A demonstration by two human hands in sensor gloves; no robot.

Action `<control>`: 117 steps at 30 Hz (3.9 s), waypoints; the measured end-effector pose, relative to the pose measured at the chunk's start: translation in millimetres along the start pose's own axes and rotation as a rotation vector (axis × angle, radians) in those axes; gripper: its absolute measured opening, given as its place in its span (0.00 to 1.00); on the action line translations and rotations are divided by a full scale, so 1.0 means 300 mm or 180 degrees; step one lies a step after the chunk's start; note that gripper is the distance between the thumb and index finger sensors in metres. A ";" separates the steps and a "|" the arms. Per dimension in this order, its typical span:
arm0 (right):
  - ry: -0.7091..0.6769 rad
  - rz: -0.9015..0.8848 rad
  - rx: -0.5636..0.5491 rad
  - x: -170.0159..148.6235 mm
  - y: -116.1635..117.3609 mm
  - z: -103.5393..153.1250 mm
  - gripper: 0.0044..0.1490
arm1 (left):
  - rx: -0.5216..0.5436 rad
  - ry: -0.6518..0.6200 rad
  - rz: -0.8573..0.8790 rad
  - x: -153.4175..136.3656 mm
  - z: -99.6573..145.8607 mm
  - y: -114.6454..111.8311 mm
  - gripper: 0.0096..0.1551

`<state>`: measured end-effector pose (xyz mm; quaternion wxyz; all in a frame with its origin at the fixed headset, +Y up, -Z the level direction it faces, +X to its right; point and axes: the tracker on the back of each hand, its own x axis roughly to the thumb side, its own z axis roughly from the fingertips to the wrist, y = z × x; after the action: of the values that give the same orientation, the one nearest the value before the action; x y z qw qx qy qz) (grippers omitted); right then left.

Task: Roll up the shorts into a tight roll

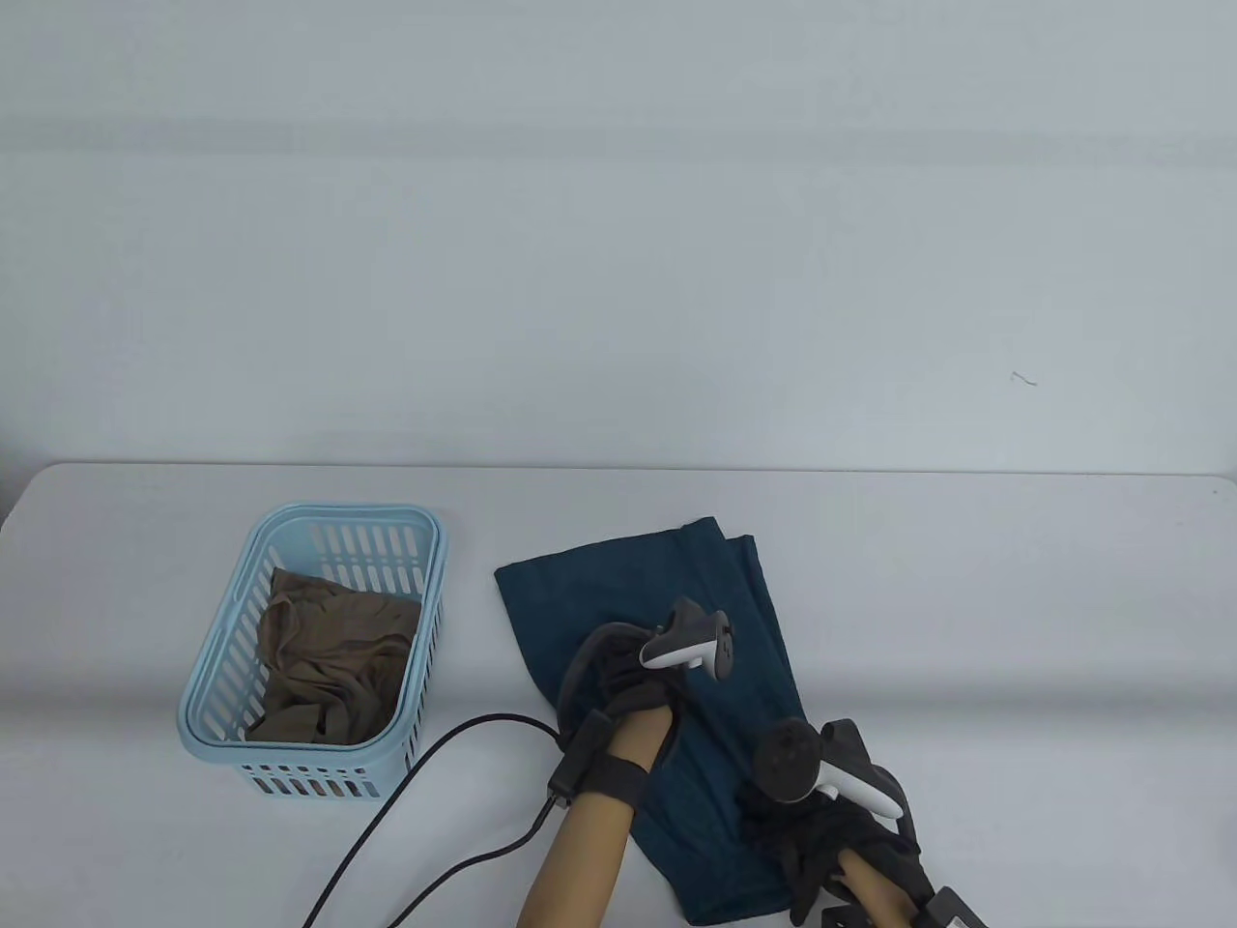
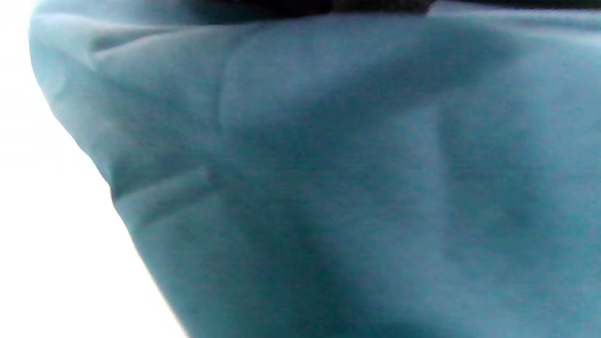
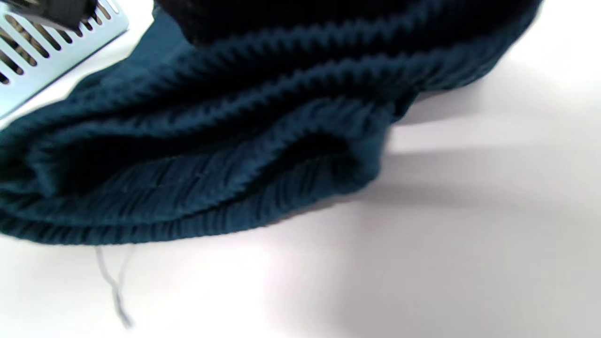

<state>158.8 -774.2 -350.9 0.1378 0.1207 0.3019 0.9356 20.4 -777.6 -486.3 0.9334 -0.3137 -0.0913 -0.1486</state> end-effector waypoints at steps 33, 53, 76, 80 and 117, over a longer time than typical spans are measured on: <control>-0.0345 -0.0994 -0.0053 0.038 -0.056 -0.081 0.41 | 0.0705 -0.0194 0.0333 -0.102 -0.060 0.105 0.41; -0.0778 0.0393 -0.0916 0.026 -0.024 0.129 0.38 | 0.1217 -0.1516 0.0434 -0.076 0.494 -0.225 0.31; -0.0674 0.0882 -0.0885 0.143 0.062 0.065 0.34 | 0.0910 -0.1634 0.0068 -0.068 0.452 -0.298 0.36; -0.0623 0.0548 -0.0627 0.118 0.040 0.067 0.31 | 0.0758 -0.1756 0.0662 -0.105 0.448 -0.289 0.30; -0.0201 0.0355 -0.0635 0.082 0.057 0.032 0.29 | 0.1296 -0.1501 -0.0160 -0.040 0.446 -0.305 0.25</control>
<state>135.6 -774.3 -329.6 0.1063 0.1523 0.1955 0.9629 -31.7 -762.4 -333.3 0.9261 -0.1438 -0.3410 -0.0735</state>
